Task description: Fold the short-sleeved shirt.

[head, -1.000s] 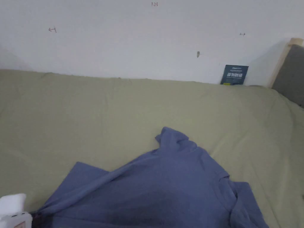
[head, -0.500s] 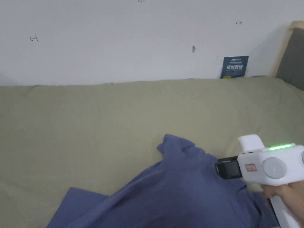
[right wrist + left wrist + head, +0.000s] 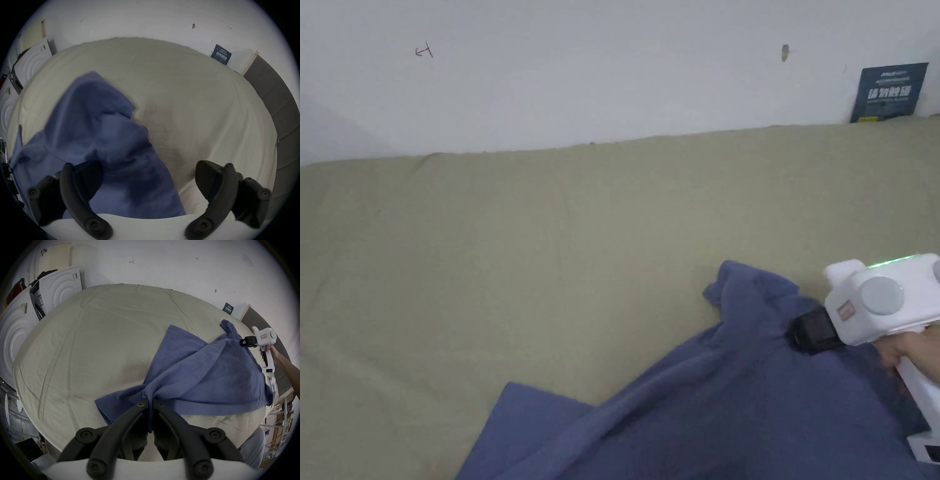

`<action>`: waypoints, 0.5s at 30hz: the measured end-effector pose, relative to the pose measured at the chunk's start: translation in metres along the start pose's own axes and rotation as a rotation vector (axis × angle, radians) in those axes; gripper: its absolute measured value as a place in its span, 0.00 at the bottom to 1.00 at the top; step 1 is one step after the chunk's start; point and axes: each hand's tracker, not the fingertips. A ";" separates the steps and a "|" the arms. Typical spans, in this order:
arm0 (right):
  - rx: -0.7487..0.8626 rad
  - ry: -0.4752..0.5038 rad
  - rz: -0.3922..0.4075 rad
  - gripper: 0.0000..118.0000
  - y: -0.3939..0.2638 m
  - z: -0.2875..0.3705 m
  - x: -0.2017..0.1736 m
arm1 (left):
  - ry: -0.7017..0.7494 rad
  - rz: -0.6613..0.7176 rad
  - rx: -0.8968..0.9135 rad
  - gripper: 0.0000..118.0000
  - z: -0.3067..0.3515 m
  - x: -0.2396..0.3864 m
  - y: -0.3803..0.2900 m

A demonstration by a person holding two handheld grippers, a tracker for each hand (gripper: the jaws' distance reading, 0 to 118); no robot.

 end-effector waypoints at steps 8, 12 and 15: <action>0.082 0.050 0.071 0.03 -0.013 0.074 -0.028 | -0.003 -0.030 -0.014 0.01 0.004 0.006 0.004; 0.097 0.046 0.102 0.03 -0.014 0.107 -0.027 | -0.002 -0.029 -0.012 0.01 0.012 0.006 0.006; 0.128 0.050 0.097 0.03 -0.020 0.143 -0.020 | 0.003 -0.019 0.011 0.01 0.025 0.007 0.014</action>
